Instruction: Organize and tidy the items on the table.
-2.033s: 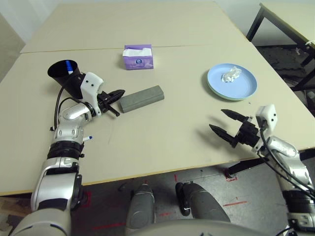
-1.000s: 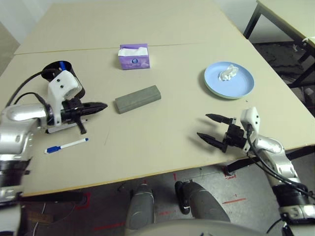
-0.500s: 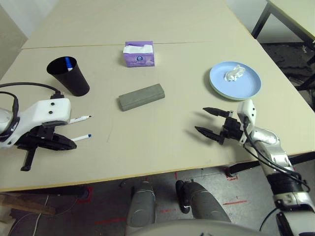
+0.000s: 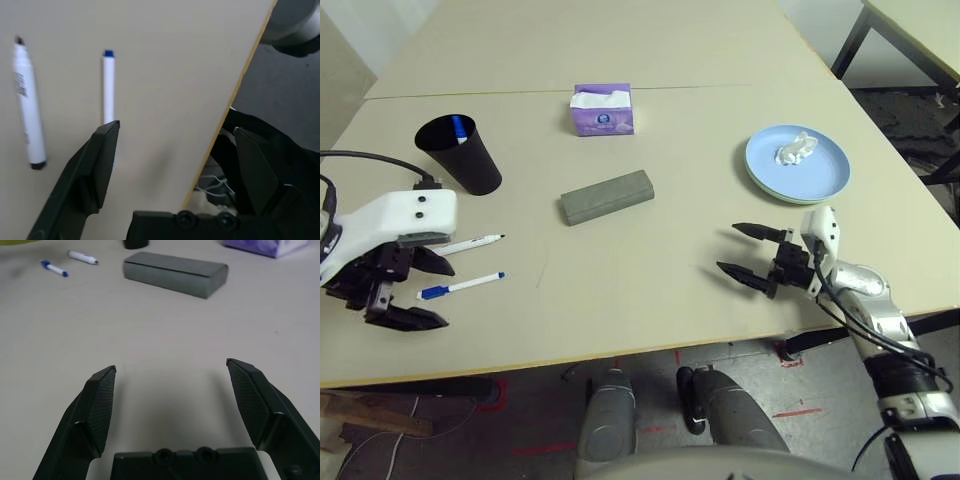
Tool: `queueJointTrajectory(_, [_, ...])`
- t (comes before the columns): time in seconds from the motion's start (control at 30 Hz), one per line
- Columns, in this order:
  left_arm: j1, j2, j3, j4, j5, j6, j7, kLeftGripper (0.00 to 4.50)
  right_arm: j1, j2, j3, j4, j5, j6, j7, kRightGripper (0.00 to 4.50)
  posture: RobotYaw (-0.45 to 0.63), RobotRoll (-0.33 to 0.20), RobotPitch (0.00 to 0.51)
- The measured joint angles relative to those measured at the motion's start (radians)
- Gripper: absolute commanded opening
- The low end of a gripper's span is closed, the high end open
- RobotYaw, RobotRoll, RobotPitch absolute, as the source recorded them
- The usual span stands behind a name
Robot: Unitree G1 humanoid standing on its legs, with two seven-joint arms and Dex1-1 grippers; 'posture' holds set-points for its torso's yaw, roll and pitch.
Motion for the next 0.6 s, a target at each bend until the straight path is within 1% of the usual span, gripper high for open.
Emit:
queueJointTrajectory(0.3, [-0.002,0.0,-0.046,0.021,0.028,-0.008,0.01,4.49,-0.006,-0.01,0.041,-0.04,0.017,-0.086,0.161,4.5,0.09,0.0,0.189])
queueJointTrajectory(0.6, [0.017,-0.002,-0.063,0.065,0.076,-0.039,0.025,4.49,-0.014,-0.01,0.058,-0.04,0.026,-0.1,0.2,4.5,0.09,0.0,0.191])
